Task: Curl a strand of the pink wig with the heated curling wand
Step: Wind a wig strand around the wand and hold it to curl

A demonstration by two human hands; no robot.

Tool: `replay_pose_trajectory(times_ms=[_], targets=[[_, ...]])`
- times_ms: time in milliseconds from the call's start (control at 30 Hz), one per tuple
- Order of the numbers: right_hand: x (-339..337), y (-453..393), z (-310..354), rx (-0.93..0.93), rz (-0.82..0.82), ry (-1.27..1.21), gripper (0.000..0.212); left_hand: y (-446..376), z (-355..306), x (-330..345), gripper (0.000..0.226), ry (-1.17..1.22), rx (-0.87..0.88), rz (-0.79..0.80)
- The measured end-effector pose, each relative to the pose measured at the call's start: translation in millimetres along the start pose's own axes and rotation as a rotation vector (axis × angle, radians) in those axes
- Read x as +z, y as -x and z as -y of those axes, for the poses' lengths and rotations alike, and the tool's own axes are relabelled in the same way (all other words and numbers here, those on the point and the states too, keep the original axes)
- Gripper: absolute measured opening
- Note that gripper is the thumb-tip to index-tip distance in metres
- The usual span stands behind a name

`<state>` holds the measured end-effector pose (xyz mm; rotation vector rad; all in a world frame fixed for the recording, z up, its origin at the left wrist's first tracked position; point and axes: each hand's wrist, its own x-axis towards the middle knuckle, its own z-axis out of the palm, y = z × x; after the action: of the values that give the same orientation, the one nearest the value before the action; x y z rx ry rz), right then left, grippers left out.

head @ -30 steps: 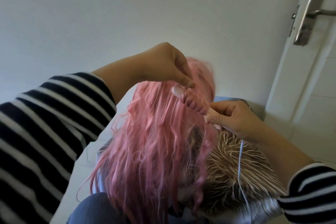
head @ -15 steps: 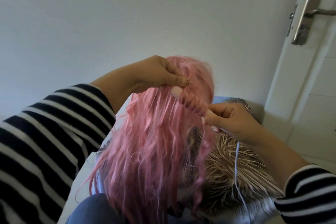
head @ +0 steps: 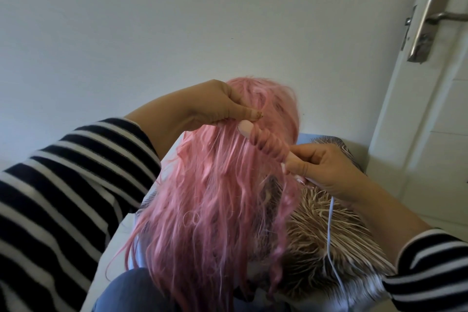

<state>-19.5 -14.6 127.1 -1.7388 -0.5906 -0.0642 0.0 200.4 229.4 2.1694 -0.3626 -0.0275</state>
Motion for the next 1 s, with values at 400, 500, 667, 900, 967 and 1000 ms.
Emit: replay_pose_trajectory(times_ms=[400, 500, 667, 900, 967, 1000], targets=[[-1.0, 1.4, 2.3, -0.003, 0.012, -0.009, 0.007, -2.3, 1.3, -0.3, 0.05, -0.064, 0.028, -0.047], [-1.5, 1.6, 2.2, -0.002, 0.015, -0.002, 0.007, -2.2, 0.9, -0.4, 0.049, -0.085, 0.031, -0.059], [-2.4, 1.2, 0.6, 0.0, 0.013, -0.015, 0.007, -1.8, 1.2, 0.6, 0.047, -0.098, 0.032, -0.069], [-5.0, 0.1, -2.4, 0.01, 0.023, -0.014, 0.013, -0.2, 0.0, 1.7, 0.035, -0.079, 0.054, -0.084], [-5.9, -0.5, -3.1, 0.011, 0.025, -0.018, 0.014, 1.2, -1.8, 0.8, 0.025, -0.054, 0.08, -0.097], [-6.6, -0.3, -3.8, 0.01, 0.026, -0.026, 0.016, 1.8, -2.6, 0.6, 0.022, -0.039, 0.091, -0.106]])
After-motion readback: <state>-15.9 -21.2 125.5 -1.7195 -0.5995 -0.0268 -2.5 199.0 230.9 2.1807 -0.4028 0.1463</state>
